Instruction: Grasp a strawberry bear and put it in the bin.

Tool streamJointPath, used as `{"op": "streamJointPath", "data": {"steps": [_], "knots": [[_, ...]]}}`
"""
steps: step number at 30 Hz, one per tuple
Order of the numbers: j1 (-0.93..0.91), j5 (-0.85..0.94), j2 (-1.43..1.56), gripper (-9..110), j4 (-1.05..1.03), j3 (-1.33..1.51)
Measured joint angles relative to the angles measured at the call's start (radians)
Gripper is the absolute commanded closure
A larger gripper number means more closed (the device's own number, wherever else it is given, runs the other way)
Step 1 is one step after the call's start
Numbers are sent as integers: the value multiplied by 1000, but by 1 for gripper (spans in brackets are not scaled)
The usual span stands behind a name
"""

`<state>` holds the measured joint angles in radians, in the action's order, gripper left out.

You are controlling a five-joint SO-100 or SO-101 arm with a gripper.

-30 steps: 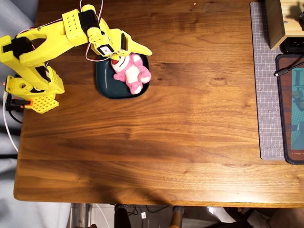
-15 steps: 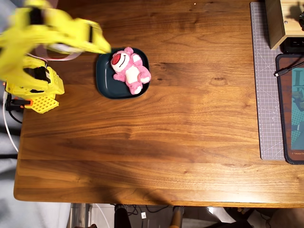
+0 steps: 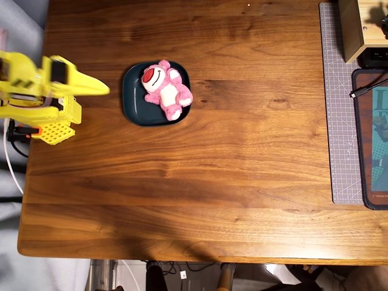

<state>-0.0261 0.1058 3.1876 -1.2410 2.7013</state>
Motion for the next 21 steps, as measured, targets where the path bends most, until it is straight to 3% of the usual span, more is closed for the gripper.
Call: {"op": "streamJointPath", "data": {"steps": [10,21], "knots": [[-32,2,166,101,21,362],[-29,2,166,101,2,370]]}}
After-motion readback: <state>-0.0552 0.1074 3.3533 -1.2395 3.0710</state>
